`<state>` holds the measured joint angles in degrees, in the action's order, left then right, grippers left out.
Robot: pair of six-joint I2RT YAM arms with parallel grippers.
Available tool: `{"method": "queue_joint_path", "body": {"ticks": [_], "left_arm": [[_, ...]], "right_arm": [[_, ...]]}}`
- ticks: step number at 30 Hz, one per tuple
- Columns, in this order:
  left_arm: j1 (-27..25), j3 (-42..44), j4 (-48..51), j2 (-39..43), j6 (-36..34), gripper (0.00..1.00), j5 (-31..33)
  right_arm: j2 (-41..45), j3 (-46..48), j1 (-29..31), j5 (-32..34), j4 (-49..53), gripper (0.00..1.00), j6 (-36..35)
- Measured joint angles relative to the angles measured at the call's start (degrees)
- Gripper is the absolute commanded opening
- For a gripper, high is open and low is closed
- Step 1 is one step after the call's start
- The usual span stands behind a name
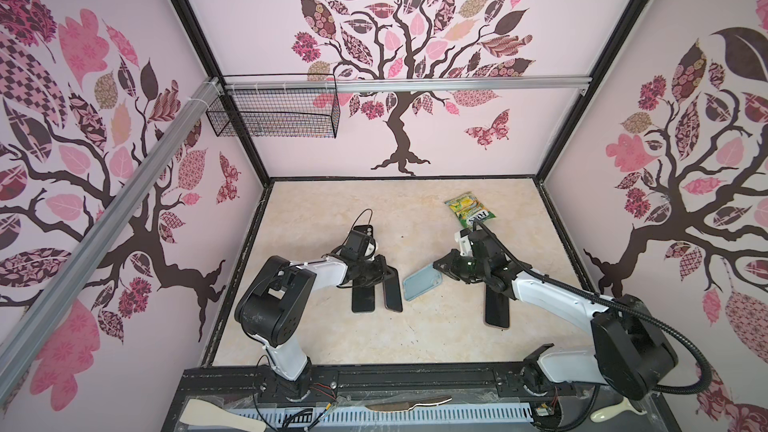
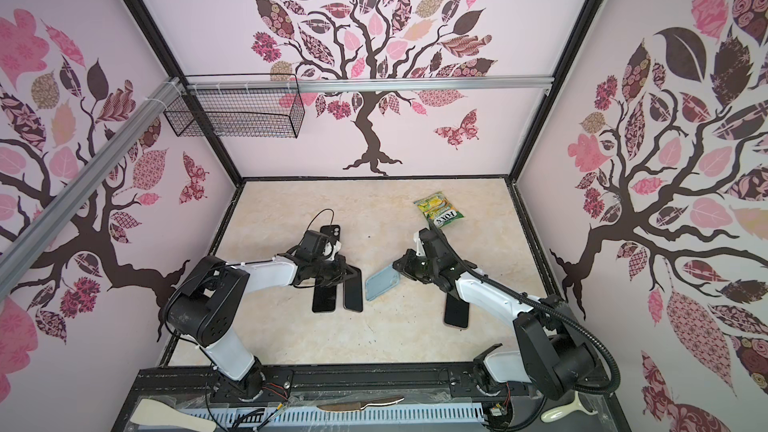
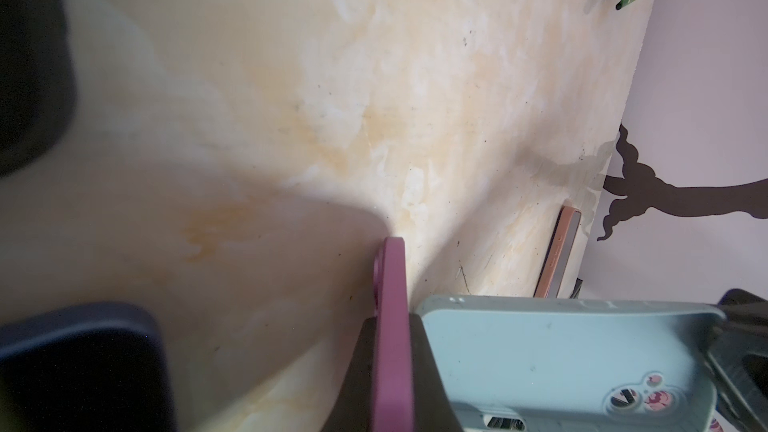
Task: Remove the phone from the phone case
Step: 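Lay the purple phone flat beside the other phones and open the left gripper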
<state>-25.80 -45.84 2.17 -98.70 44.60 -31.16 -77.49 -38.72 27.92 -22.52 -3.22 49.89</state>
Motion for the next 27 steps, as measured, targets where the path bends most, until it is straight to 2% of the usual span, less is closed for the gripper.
{"method": "queue_joint_path", "body": {"ticks": [7, 17, 27], "left_arm": [[0.07, -0.59, -0.44, -0.66, 0.2, 0.01, 0.02], [0.33, -0.96, -0.83, -1.42, 0.59, 0.25, 0.02], [0.33, -0.96, -0.63, -1.44, 0.87, 0.38, 0.04]], "right_arm": [[-1.11, 0.0, 0.0, -0.04, -0.9, 0.0, 0.09], [-2.23, -0.02, -0.63, 0.2, -1.33, 0.0, -0.24], [-2.23, -0.04, -0.63, 1.14, -0.96, 0.0, -1.66]]}}
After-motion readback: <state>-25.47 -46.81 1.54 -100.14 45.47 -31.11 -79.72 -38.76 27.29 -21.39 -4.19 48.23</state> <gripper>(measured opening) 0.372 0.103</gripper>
